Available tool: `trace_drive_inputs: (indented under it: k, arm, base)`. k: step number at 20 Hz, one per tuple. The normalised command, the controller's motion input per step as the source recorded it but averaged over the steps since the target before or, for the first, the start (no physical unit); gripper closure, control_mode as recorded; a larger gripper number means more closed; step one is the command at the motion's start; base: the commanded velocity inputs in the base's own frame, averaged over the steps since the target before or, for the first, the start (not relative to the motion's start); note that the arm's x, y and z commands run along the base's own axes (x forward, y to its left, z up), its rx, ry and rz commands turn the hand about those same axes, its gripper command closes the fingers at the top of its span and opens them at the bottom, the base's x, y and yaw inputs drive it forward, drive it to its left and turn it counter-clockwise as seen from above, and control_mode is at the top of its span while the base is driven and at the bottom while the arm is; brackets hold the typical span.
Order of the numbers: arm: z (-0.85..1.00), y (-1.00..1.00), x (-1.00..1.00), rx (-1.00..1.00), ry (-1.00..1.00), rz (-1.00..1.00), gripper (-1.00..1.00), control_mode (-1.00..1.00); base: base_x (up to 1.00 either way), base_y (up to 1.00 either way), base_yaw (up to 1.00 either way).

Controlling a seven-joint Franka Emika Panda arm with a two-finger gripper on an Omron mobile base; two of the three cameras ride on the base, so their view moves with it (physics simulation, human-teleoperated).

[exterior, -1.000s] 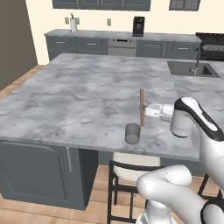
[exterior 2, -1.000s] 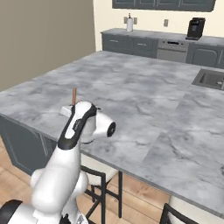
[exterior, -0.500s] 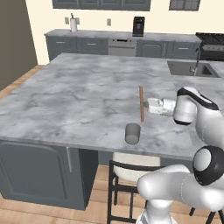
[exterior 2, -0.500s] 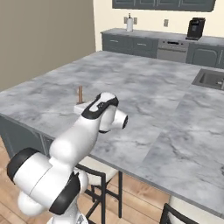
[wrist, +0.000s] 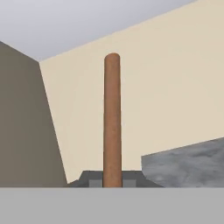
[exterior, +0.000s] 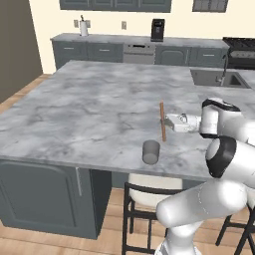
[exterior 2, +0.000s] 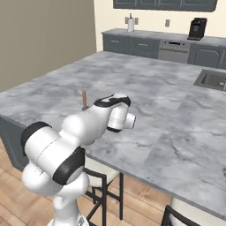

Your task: Take a straw from the drawer in front and place it inside the glass cup on the dining counter.

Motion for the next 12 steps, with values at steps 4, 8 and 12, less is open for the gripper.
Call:
trace_drive_inputs:
  k: [4,8,12]
  arm:
    - [-0.24,0.04,0.11,0.00,0.00,0.10,1.00,-1.00]
    - [-0.20,0.13,0.21,0.01,0.00,0.09,1.00,-1.00]
    - [-0.15,0.26,0.28,0.01,0.00,0.10,1.00,-1.00]
  base:
    - [0.00,0.00,0.00]
    - [0.00,0.00,0.00]
    - [0.00,0.00,0.00]
